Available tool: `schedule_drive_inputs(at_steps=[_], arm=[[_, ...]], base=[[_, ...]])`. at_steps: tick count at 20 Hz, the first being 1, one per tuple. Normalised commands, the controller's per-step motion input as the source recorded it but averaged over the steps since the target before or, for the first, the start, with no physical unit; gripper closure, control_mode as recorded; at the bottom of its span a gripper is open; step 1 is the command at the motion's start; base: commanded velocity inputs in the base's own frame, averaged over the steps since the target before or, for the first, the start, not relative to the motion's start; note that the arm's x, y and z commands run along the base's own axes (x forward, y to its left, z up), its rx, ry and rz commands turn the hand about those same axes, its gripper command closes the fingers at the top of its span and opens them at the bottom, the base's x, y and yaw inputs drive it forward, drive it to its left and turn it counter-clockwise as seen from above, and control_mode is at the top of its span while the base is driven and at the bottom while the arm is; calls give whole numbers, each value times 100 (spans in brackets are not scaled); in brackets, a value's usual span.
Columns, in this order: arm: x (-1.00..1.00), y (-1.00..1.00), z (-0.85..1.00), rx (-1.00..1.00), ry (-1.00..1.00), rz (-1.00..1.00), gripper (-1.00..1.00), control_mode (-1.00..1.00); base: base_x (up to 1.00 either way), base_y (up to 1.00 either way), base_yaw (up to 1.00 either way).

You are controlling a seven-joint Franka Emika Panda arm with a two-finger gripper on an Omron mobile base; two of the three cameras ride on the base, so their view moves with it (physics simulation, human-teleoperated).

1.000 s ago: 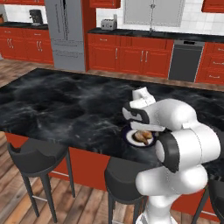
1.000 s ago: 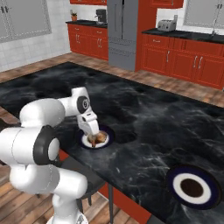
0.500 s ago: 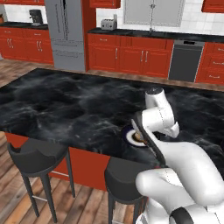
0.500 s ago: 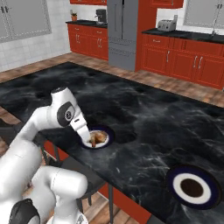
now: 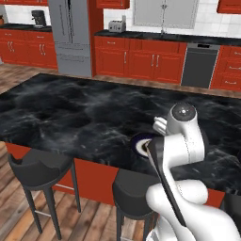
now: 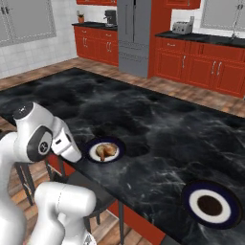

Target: Take the chicken drumsticks from the pan and place one on each plate on the dining counter.

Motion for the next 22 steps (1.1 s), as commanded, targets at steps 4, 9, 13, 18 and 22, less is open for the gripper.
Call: schedule_drive_inputs(at_steps=[4, 9, 13, 18, 22], arm=[[-34, 12, 0, 0, -19, -1, -100, -100], [-7, 4, 0, 0, -4, -2, -100, 100], [0, 0, 0, 0, 0, 0, -100, 100], [0, 0, 0, 0, 0, 0, -100, 100], [0, 0, 0, 0, 0, 0, -100, 100]], base=[[0, 0, 0], [-51, 1, -20], [-80, -14, -37], [-58, -69, -38], [-31, -83, -42]])
